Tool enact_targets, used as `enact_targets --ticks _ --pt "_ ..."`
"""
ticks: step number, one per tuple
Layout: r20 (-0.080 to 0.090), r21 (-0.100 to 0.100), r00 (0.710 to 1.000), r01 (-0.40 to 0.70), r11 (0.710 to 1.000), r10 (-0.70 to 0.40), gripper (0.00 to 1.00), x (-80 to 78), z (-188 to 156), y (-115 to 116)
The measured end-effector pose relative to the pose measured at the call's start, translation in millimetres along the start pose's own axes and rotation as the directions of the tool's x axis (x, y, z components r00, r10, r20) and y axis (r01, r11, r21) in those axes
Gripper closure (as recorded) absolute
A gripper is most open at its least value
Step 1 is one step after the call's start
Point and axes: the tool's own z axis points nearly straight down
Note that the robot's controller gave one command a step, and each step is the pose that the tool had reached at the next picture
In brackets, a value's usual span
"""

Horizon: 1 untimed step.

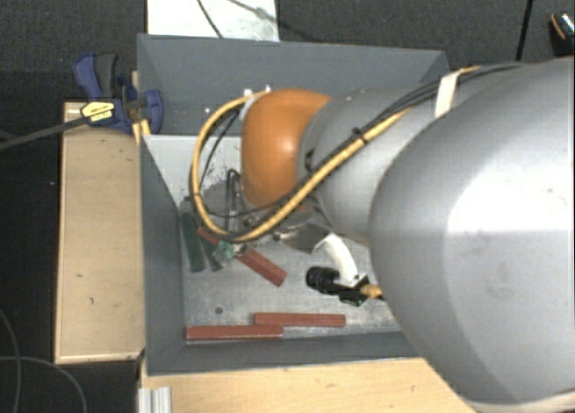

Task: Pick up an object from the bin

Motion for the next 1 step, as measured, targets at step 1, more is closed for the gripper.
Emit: enact_targets --ticks 1 --pt "0.0 -0.003 1.0 0.006 1.0 -0.006 1.0 -6.6 -89.3 -15.2"
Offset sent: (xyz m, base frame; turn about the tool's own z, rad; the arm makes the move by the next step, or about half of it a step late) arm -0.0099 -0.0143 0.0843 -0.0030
